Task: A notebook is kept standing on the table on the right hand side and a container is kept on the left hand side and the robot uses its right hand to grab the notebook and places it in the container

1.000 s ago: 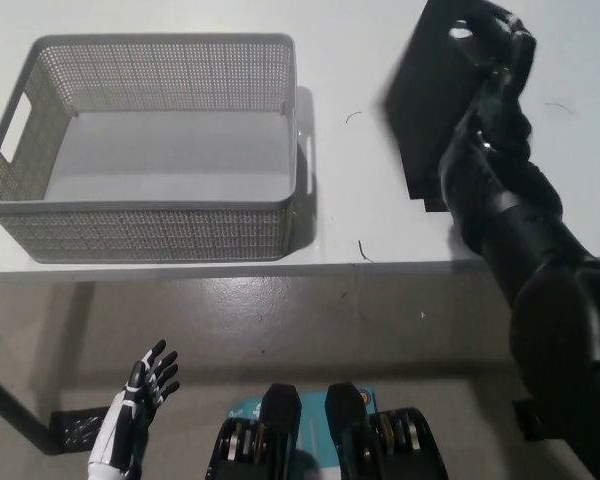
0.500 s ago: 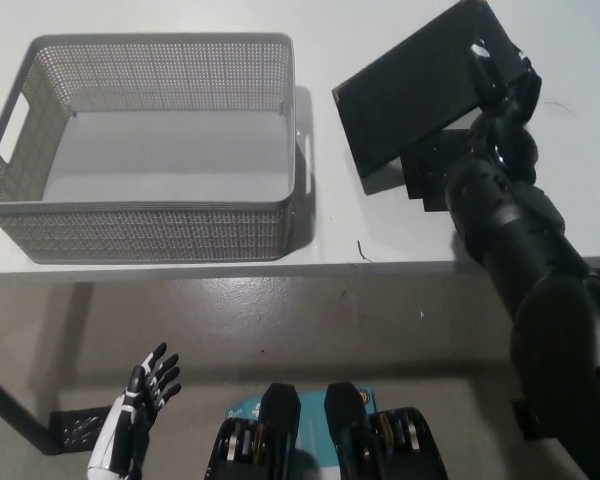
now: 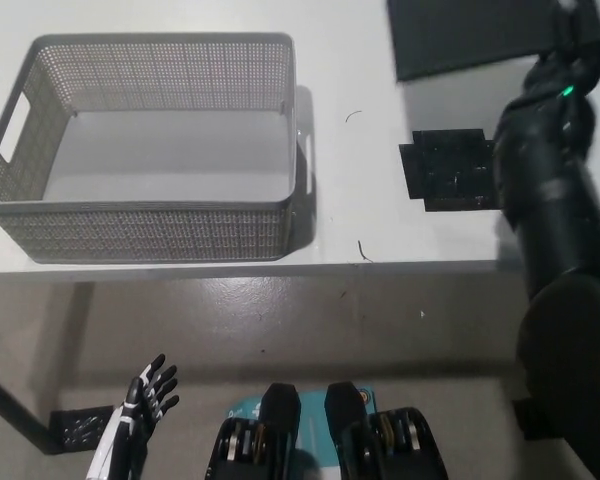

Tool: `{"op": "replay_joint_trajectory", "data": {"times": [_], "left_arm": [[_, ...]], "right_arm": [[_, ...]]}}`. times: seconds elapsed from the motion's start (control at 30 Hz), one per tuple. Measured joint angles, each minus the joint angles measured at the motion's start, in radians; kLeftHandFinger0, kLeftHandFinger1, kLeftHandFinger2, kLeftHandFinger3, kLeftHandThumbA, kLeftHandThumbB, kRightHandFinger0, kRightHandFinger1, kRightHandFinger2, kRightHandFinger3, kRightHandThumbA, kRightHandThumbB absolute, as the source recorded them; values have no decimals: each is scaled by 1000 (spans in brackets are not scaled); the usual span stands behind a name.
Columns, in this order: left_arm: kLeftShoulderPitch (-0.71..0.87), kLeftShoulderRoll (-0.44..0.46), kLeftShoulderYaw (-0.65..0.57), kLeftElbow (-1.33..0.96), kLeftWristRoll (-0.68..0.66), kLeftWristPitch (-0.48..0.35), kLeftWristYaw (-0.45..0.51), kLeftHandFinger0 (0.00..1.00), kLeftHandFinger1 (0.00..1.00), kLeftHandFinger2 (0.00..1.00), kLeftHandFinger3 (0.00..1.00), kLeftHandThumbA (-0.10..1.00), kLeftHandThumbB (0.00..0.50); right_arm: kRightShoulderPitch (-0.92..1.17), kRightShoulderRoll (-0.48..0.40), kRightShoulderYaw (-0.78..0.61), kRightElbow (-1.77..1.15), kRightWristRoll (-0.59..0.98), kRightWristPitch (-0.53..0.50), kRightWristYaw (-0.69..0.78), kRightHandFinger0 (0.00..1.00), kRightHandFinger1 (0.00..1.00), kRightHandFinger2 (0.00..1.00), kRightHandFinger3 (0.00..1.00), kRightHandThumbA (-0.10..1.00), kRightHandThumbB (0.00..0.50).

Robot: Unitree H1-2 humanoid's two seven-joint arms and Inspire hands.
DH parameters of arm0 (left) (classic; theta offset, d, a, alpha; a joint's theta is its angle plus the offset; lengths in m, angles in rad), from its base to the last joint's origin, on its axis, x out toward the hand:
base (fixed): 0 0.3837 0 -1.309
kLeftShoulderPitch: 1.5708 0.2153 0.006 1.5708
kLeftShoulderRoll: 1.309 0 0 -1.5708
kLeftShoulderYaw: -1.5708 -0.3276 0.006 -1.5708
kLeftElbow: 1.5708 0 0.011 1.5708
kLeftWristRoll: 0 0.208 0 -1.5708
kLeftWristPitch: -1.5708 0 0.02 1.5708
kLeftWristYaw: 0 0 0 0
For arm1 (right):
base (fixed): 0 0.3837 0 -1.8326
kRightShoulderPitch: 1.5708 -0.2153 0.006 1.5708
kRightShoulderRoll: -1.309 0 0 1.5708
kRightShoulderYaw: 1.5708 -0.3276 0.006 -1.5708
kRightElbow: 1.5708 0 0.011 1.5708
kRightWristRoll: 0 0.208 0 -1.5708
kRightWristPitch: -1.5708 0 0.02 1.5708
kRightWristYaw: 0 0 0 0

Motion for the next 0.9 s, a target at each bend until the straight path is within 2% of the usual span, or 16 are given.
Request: {"op": "replay_joint_trajectory", "data": {"times": [0.03, 0.1, 0.17, 0.2, 0.3, 0.33, 0.4, 0.5, 0.63, 0.7, 0.77, 0.8, 0.83, 0.9], "left_arm": [[0, 0, 0, 0, 0, 0, 0, 1000, 1000, 1000, 1000, 1000, 222], [0, 0, 0, 0, 0, 0, 0, 1000, 1000, 1000, 1000, 1000, 239], [1, 0, 0, 1, 0, -2, 0, 1000, 1000, 1000, 1000, 1000, 255], [1, 0, 0, 3, 0, -3, 0, 1000, 1000, 1000, 1000, 1000, 268], [0, 0, 0, 7, 0, -9, 0, 1000, 1000, 1000, 1000, 1000, 259], [0, 0, -1, 8, 0, -10, 0, 1000, 1000, 1000, 1000, 1000, 232], [0, 0, 0, 12, 0, -15, 0, 1000, 1000, 1000, 1000, 1000, 239], [0, 0, 0, 20, 0, -18, 0, 1000, 1000, 1000, 1000, 1000, 244], [2, 0, -2, 20, 2, -20, 0, 1000, 1000, 1000, 1000, 1000, 235], [2, 0, -3, 21, 2, -22, 0, 1000, 1000, 1000, 1000, 1000, 230], [2, 1, -4, 21, 2, -23, -1, 1000, 1000, 1000, 1000, 1000, 238], [2, 1, -4, 21, 2, -24, -3, 1000, 1000, 1000, 1000, 1000, 256], [1, 1, -5, 21, 1, -24, -5, 1000, 1000, 1000, 1000, 1000, 275], [2, 2, -5, 22, -1, -24, -11, 1000, 1000, 1000, 1000, 1000, 300]], "right_arm": [[0, 1, 0, -30, 9, 9, 0, 0, 20, 623, 919, -100, 50], [-2, 5, 3, -104, 29, 33, -1, 0, 24, 609, 891, -100, 60], [-10, 16, 13, -172, 47, 56, -2, 0, 48, 670, 872, -100, 61], [-18, 22, 20, -197, 54, 66, -4, 0, 57, 689, 901, -100, 67], [-55, 49, 50, -251, 68, 95, -12, 0, 58, 661, 835, -100, 59], [-64, 56, 62, -260, 70, 100, -15, 0, 86, 702, 843, -100, 61], [-83, 83, 88, -274, 74, 108, -16, 0, 107, 745, 837, -100, 66], [-96, 128, 126, -274, 75, 114, -17, 0, 75, 706, 756, -100, 63], [-100, 177, 160, -209, 71, 112, -22, 0, 97, 634, 660, -100, 60], [-100, 199, 175, -169, 68, 106, -23, 0, 183, 702, 673, -100, 56], [-100, 215, 188, -129, 62, 99, -24, 0, 223, 720, 682, -100, 46], [-100, 228, 203, -99, 56, 95, -24, 0, 246, 716, 709, -100, 45], [-101, 232, 212, -77, 52, 91, -24, 0, 272, 737, 782, -100, 53], [-106, 244, 233, -29, 43, 77, -25, 0, 304, 754, 802, -100, 42]]}}
